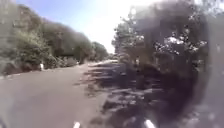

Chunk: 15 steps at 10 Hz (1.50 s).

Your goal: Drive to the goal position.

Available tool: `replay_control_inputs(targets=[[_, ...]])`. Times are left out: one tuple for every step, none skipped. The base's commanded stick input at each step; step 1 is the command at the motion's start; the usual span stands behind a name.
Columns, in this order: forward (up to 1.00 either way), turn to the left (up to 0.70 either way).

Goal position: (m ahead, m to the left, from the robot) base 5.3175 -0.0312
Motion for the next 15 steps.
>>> replay_control_inputs(targets=[[0.5,-0.5],[0.5,-0.5],[0.5,-0.31],[0.5,-0.11],[0.5,0.0],[0.5,0.0],[0.5,0.0],[0.5,-0.19],[0.5,-0.4],[0.5,-0.5],[0.5,-0.5],[0.5,-0.5],[0.5,0.0],[0.5,0.0],[0.5,0.0]])
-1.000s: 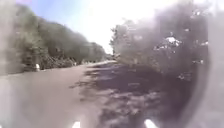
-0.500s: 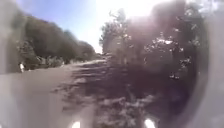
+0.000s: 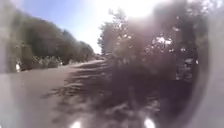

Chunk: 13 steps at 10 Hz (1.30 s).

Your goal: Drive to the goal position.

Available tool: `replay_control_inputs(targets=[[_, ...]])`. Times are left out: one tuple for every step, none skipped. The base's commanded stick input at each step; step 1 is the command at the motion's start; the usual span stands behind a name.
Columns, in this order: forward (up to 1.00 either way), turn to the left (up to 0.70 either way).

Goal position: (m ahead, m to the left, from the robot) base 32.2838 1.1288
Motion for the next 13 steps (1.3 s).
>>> replay_control_inputs(targets=[[0.5,0.0],[0.5,0.0],[0.5,0.0],[0.5,0.0],[0.5,0.0],[0.5,0.0],[0.5,0.0],[0.5,0.0],[0.5,0.0],[0.5,0.0],[0.5,0.0],[0.5,0.0],[0.5,0.0]])
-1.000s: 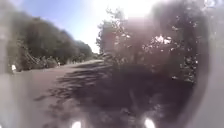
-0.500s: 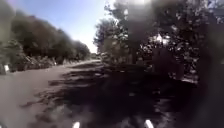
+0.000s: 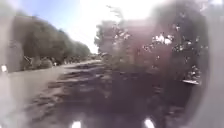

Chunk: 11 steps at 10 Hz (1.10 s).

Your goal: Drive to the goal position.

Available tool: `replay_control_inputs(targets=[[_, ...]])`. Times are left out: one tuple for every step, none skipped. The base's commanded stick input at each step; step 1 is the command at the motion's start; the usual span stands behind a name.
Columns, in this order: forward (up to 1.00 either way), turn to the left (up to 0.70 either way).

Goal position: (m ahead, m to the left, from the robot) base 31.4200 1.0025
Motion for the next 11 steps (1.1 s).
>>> replay_control_inputs(targets=[[0.5,0.0],[0.5,0.0],[0.5,0.0],[0.5,0.0],[0.5,0.5],[0.5,0.5],[0.5,0.0],[0.5,0.0],[0.5,0.0],[0.5,0.0],[0.5,0.0]])
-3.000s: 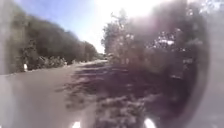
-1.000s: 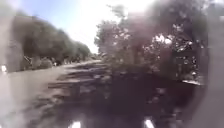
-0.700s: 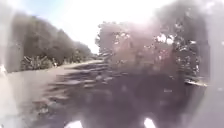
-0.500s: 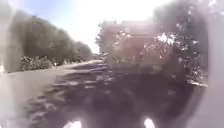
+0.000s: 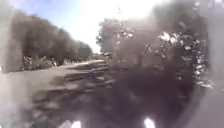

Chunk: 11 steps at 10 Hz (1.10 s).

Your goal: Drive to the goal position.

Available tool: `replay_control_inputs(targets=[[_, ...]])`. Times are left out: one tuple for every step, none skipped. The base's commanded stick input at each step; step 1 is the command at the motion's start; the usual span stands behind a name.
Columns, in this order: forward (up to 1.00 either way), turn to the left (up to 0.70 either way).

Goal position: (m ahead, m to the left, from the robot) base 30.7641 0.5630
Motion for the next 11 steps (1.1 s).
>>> replay_control_inputs(targets=[[0.5,0.0],[0.5,0.0],[0.5,0.0],[0.5,0.0],[0.5,0.0],[0.5,0.0],[0.5,0.0],[0.5,0.0],[0.5,0.0],[0.5,0.0],[0.5,0.0]])
